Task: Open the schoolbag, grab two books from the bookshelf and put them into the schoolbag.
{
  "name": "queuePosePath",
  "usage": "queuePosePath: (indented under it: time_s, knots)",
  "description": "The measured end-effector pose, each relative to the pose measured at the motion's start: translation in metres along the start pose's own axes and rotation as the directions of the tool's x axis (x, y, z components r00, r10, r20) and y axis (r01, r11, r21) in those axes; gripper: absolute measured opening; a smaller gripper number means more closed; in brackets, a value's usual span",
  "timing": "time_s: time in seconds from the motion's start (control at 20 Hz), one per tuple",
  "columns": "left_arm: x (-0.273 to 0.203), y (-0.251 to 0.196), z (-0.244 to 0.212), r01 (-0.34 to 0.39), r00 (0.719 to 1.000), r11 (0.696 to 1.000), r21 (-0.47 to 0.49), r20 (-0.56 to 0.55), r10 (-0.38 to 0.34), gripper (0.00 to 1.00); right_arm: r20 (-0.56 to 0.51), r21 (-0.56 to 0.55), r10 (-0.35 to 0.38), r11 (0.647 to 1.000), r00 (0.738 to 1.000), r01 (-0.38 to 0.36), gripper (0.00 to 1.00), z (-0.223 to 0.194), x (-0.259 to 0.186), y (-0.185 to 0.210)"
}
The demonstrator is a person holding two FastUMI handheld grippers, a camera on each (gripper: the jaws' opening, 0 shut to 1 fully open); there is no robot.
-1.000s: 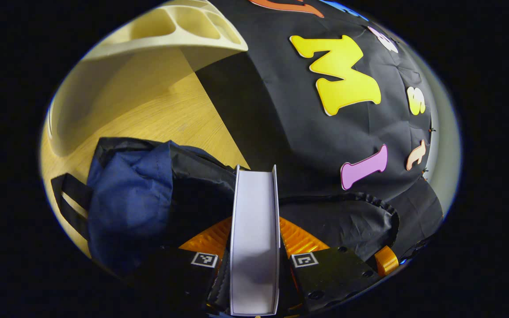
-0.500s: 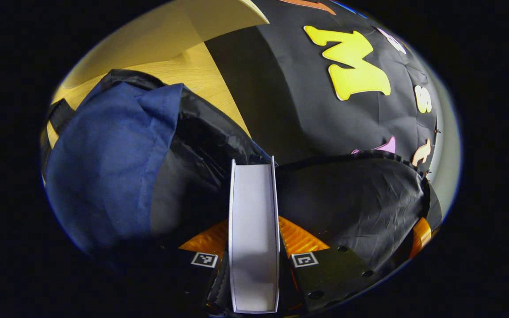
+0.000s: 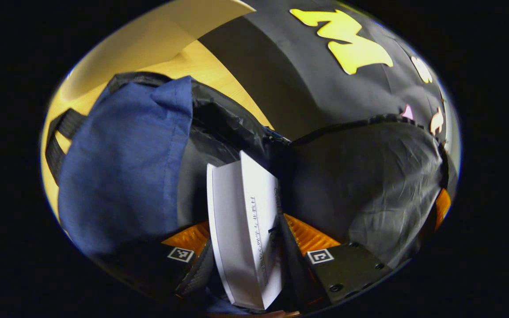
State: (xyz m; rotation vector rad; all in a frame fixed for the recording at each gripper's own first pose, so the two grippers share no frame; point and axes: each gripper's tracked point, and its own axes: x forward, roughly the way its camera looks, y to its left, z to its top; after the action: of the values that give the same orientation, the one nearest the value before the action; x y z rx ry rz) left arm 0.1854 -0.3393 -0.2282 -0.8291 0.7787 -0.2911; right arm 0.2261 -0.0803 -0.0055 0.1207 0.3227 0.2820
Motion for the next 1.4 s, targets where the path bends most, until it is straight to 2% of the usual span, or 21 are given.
queuePosePath:
  time_s: [0.15,0.25,0.4,0.7,0.9,1.0,1.15,1.4]
  knots:
    - [-0.017,0.012,-0.004,-0.08,0.996,0.989,0.125,-0.036,0.085,0.87,-0.017,-0.007,-0.026,1.0,1.0,0.026,0.0,-0.006,-0.001,-0.008]
    - [-0.028,0.019,0.001,-0.122,0.99,0.974,0.192,-0.042,0.132,0.87,-0.018,-0.008,-0.037,0.999,0.999,0.037,0.0,-0.007,-0.002,-0.01]
    - [-0.053,0.036,0.017,-0.201,0.979,0.932,0.302,0.017,0.205,0.87,-0.014,-0.015,-0.048,0.999,0.999,0.048,0.0,-0.01,-0.005,-0.008]
    - [-0.111,0.064,0.022,-0.22,0.974,0.882,0.418,0.051,0.219,0.87,-0.018,-0.024,-0.072,0.997,0.997,0.072,0.0,-0.019,-0.007,-0.007]
    - [-0.159,0.088,0.041,-0.274,0.962,0.804,0.527,0.137,0.238,0.87,-0.024,-0.022,-0.087,0.996,0.996,0.086,0.0,-0.025,-0.006,-0.007]
    - [-0.181,0.101,0.049,-0.297,0.955,0.779,0.552,0.162,0.249,0.87,-0.03,-0.021,-0.097,0.995,0.995,0.097,0.0,-0.029,-0.006,-0.008]
    - [-0.209,0.119,0.067,-0.337,0.942,0.766,0.548,0.202,0.269,0.87,-0.033,-0.02,-0.107,0.994,0.994,0.106,0.0,-0.03,-0.007,-0.006]
    - [-0.251,0.138,0.115,-0.434,0.897,0.709,0.555,0.338,0.285,0.87,-0.035,-0.024,-0.122,0.992,0.992,0.121,0.0,-0.034,-0.007,-0.006]
